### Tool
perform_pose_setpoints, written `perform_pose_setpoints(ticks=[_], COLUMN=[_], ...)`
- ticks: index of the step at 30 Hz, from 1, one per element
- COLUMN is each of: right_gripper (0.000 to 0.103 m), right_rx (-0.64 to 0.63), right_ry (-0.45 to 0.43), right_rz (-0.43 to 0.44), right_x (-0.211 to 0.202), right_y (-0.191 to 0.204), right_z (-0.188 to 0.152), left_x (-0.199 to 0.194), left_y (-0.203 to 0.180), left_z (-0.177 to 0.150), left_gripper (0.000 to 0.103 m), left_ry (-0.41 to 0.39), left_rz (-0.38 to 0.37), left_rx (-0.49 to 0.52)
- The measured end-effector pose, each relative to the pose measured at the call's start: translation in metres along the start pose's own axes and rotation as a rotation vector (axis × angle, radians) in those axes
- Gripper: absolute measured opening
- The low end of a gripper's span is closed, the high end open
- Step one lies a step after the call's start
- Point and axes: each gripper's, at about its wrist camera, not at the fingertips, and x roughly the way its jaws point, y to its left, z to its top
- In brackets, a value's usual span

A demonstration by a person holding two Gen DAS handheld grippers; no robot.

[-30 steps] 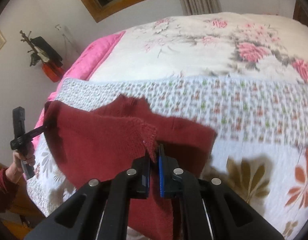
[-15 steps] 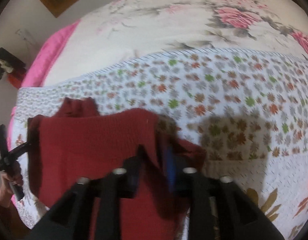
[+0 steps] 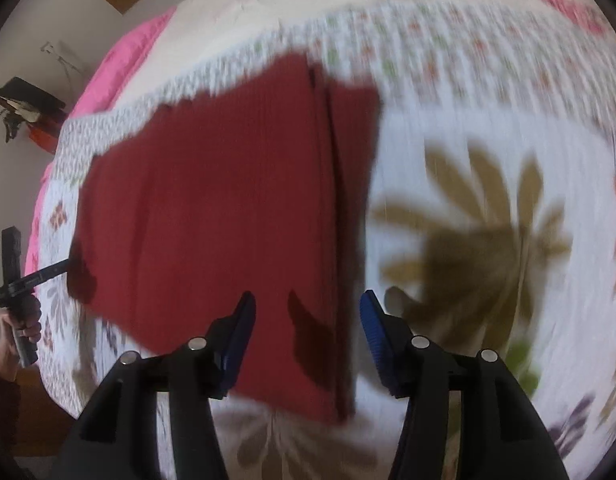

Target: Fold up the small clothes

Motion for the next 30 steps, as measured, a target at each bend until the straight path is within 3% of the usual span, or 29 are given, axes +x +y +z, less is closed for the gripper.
perform_pose_setpoints(ticks=[3, 5, 6, 8, 10, 12, 20, 23, 26, 30], right_gripper=[0.055, 0.054, 0.045, 0.028, 0.009, 0.008, 0.008, 0.008, 0.008, 0.008], right_rx=[0.024, 0.031, 0.039, 0.043, 0.041, 0.035, 0.003, -0.002, -0.02, -0.032], right_ry=[0.045, 0.067, 0.079, 0.079, 0.08, 0.064, 0.006, 0.044, 0.097, 0.12], right_rz=[0.025, 0.027, 0.029, 0.026, 0.041, 0.068, 0.087, 0.05, -0.03, -0.077], right_x=[0.009, 0.017, 0.022, 0.027, 0.027, 0.017, -0.022, -0.006, 0.022, 0.042], right_y=[-0.002, -0.002, -0.003, -0.002, 0.0, 0.002, 0.002, 0.0, -0.005, -0.004], right_z=[-0.034, -0.046, -0.05, -0.053, -0.051, -0.049, -0.049, -0.05, -0.058, -0.059], left_x=[0.011, 0.019, 0.021, 0.026, 0.025, 0.017, -0.015, -0.006, 0.016, 0.022], left_y=[0.001, 0.002, 0.001, 0.0, 0.001, 0.003, 0.015, 0.026, 0.023, 0.022], left_z=[-0.022, -0.029, -0.03, -0.031, -0.029, -0.027, -0.029, -0.034, -0.039, -0.041], left_gripper=[0.07, 0.062, 0.06, 0.037, 0.021, 0.014, 0.012, 0.012, 0.012, 0.014], left_ry=[0.035, 0.056, 0.055, 0.05, 0.048, 0.037, -0.004, 0.023, 0.04, 0.027], left_rz=[-0.012, -0.016, -0.003, 0.035, 0.032, 0.012, -0.026, -0.012, 0.051, 0.079], left_rx=[0.002, -0.016, -0.018, -0.015, -0.029, -0.043, -0.024, -0.029, 0.029, 0.064])
